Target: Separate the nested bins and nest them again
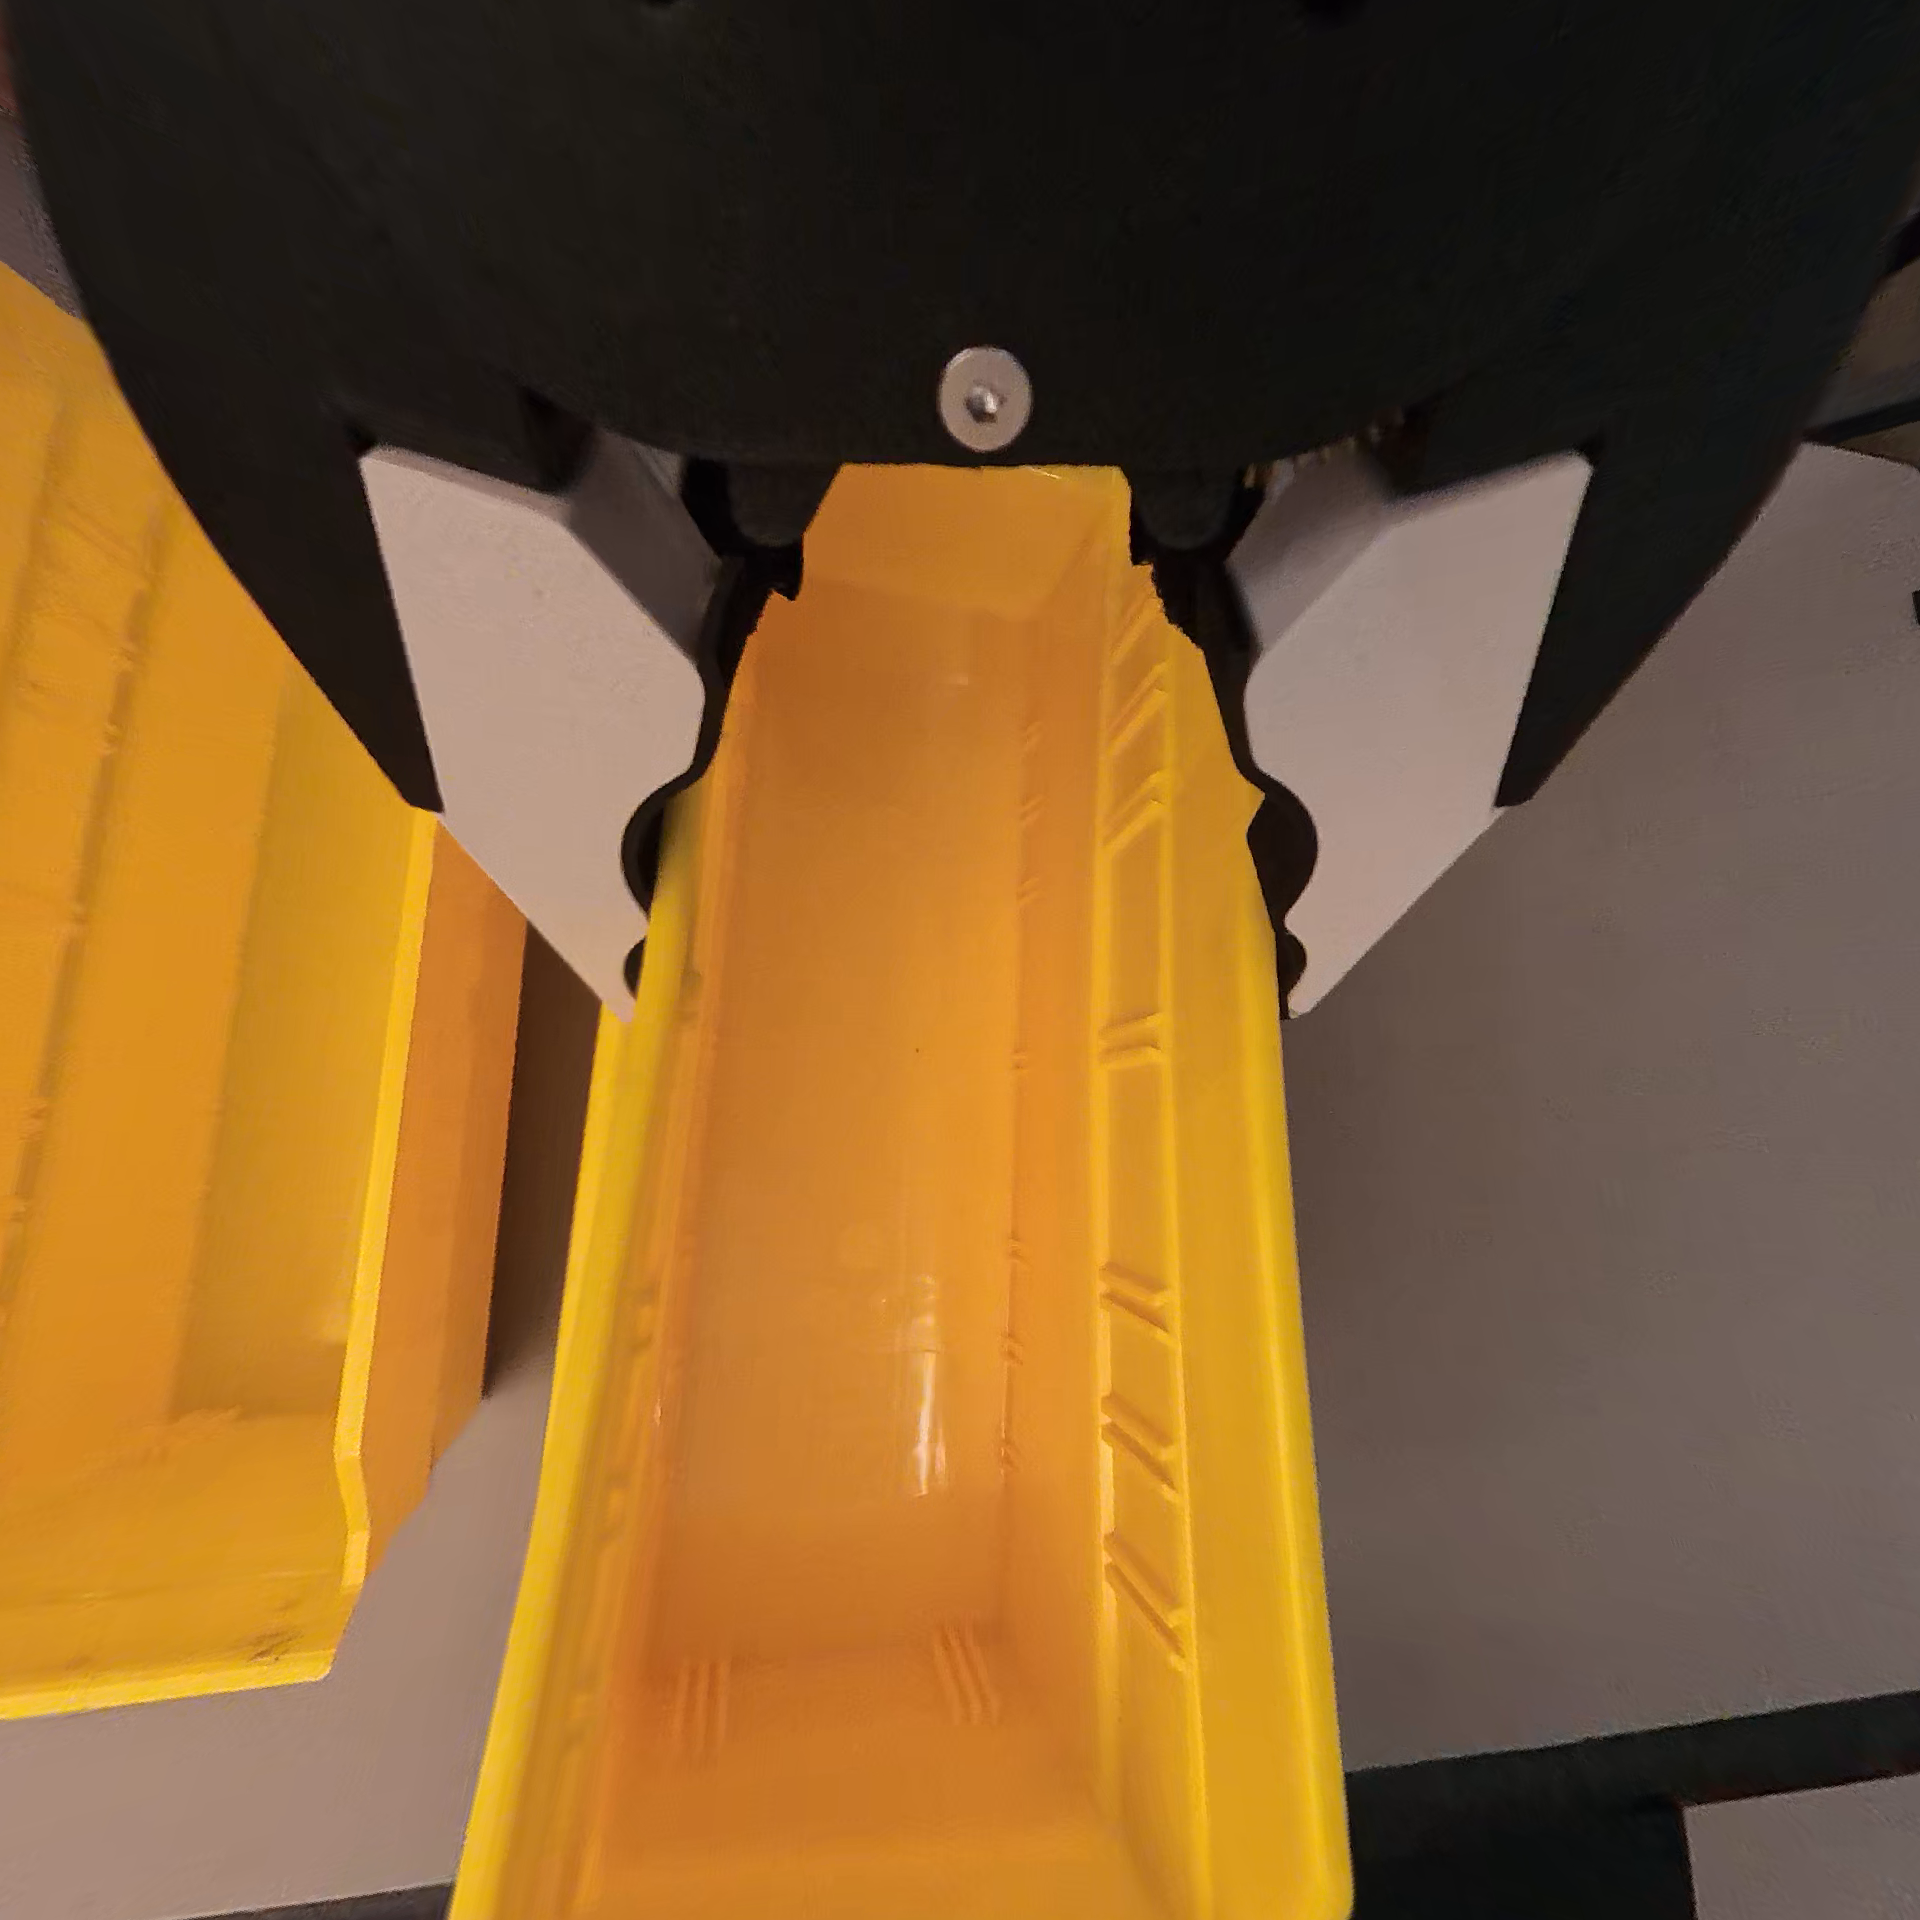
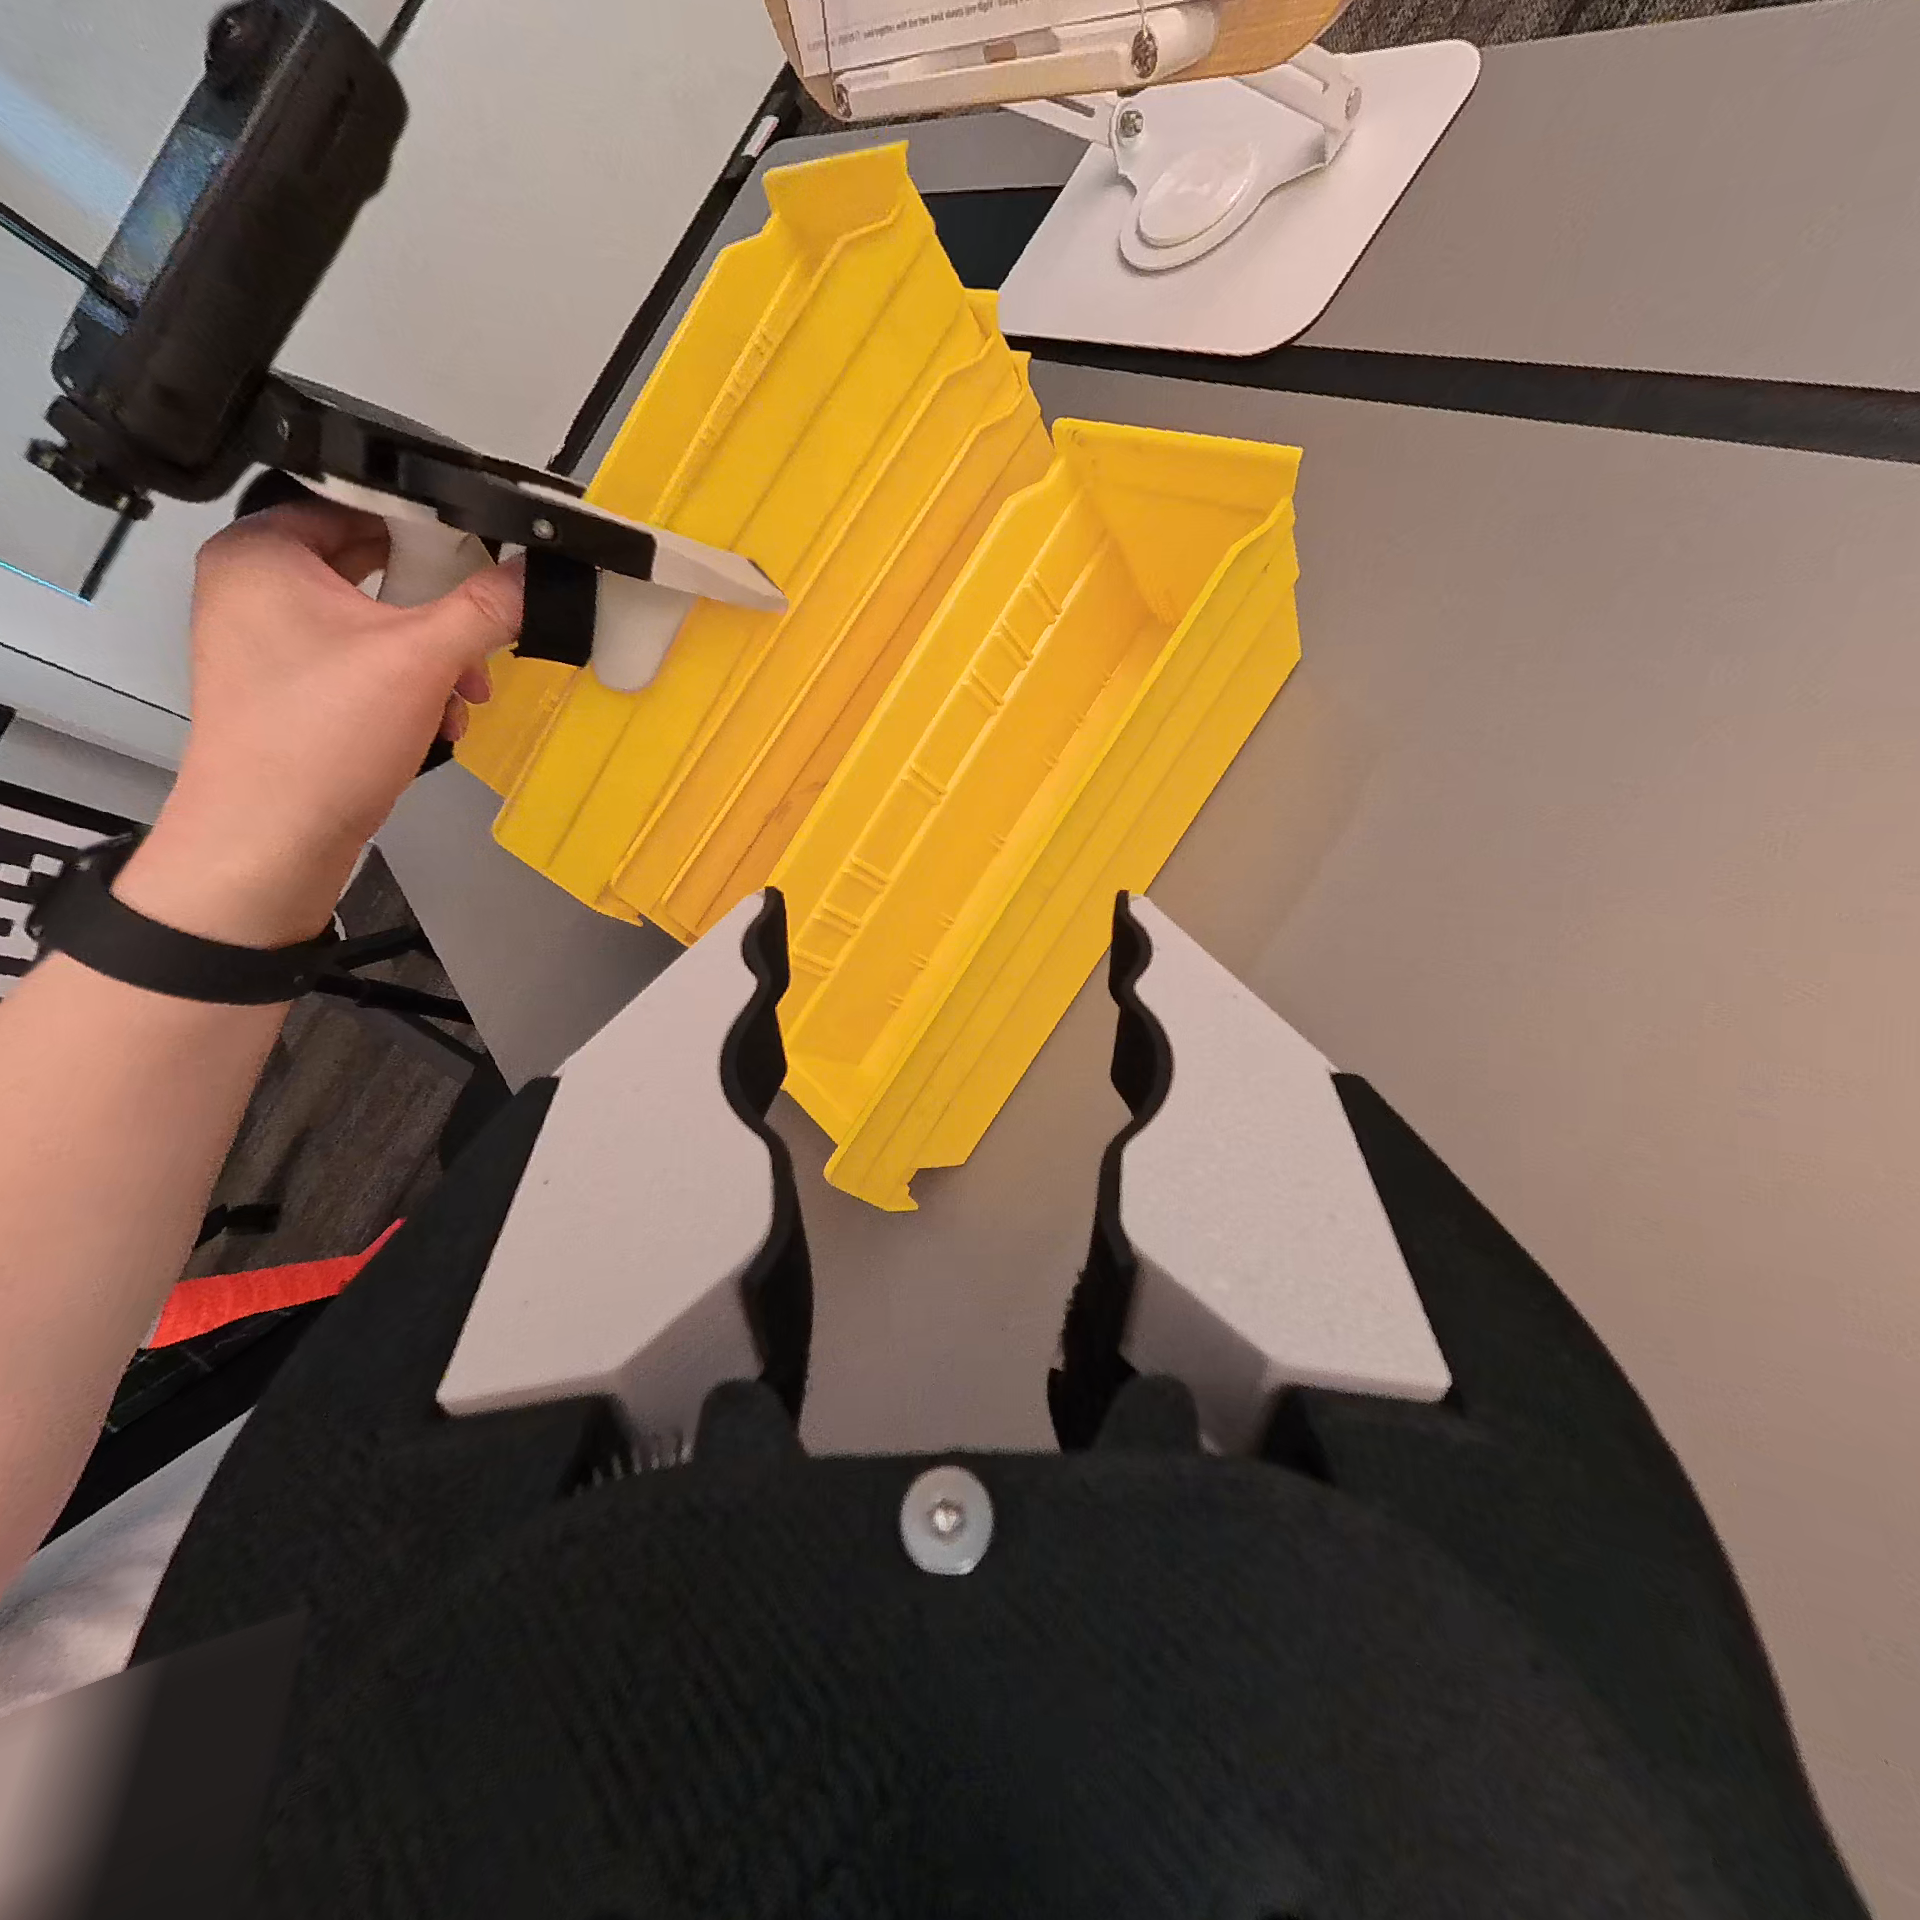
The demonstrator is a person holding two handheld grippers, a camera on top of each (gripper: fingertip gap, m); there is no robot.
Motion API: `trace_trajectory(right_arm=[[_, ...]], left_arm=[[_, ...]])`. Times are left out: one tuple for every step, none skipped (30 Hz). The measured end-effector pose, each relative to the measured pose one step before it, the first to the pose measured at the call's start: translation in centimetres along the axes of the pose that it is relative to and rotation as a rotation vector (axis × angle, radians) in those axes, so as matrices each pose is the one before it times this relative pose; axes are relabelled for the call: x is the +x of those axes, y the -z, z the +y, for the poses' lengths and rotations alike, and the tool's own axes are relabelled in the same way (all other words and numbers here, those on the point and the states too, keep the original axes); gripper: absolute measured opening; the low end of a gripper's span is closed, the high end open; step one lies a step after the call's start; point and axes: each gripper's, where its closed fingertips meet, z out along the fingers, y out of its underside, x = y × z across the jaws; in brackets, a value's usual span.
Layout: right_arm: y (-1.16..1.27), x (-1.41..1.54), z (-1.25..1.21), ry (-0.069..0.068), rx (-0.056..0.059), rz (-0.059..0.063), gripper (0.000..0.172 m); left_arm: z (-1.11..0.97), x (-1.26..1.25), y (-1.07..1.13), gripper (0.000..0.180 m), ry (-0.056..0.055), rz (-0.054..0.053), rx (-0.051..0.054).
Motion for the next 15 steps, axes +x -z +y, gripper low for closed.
trace_trajectory(right_arm=[[-0.009, -0.001, 0.005, -0.0007, -0.0004, -0.0017, 0.062], [-0.003, 0.004, -0.001, -0.0003, 0.0001, -0.0008, 0.062], [0.02, 0.003, 0.01, 0.0001, -0.0001, -0.0004, 0.062], [0.023, 0.007, 0.019, 0.0001, -0.0003, -0.001, 0.062], [0.033, 0.009, -0.006, -0.0005, 0.0011, -0.0011, 0.062], [0.032, 0.038, -0.018, -0.0017, 0.0015, -0.0005, 0.062], [0.021, 0.052, -0.021, -0.0017, 0.0016, -0.0003, 0.062], [0.004, 0.048, 0.008, -0.0023, -0.0001, -0.0004, 0.062], [-0.009, 0.067, 0.033, -0.0026, -0.0014, 0.0004, 0.062], [-0.015, 0.052, 0.061, -0.0017, -0.0031, 0.0007, 0.062], [-0.028, 0.034, 0.078, -0.0008, -0.0038, 0.0008, 0.062], [-0.028, 0.019, 0.04, 0.0003, -0.0026, 0.0008, 0.062], [-0.023, 0.015, 0.018, 0.0, -0.0015, 0.0005, 0.062], [-0.025, 0.022, 0.002, -0.0007, -0.0008, 0.0005, 0.062], [-0.042, 0.026, -0.017, -0.0008, -0.0006, 0.0006, 0.062]], left_arm=[[0.172, 0.015, -0.136, 0.113, -0.012, -0.0111, -0.0085], [0.21, 0.024, -0.124, 0.113, -0.0144, -0.0118, -0.0126], [0.082, 0.011, -0.055, 0.113, -0.0077, -0.0086, -0.0048], [-0.002, 0.004, -0.042, 0.114, -0.0025, -0.005, -0.0005], [-0.023, -0.008, -0.023, 0.115, -0.0039, -0.0039, 0.001], [-0.065, -0.105, 0.028, 0.117, -0.0067, -0.0076, 0.0036], [-0.023, -0.077, 0.032, 0.119, -0.003, -0.0063, 0.0017], [-0.041, -0.062, 0.09, 0.12, -0.0005, -0.006, 0.0013], [-0.163, -0.128, 0.143, 0.12, -0.006, -0.0118, 0.0057], [-0.163, -0.146, 0.165, 0.118, -0.016, -0.0164, 0.0032], [-0.082, -0.104, 0.14, 0.117, -0.0135, -0.0141, -0.0016], [-0.037, -0.082, 0.124, 0.115, -0.0066, -0.0106, -0.0035], [-0.027, -0.037, 0.057, 0.115, -0.0039, -0.0042, -0.0021], [0.027, 0.002, -0.001, 0.115, 0.0006, 0.0002, -0.0015], [0.01, 0.01, -0.01, 0.115, 0.0028, -0.0004, 0.001]])
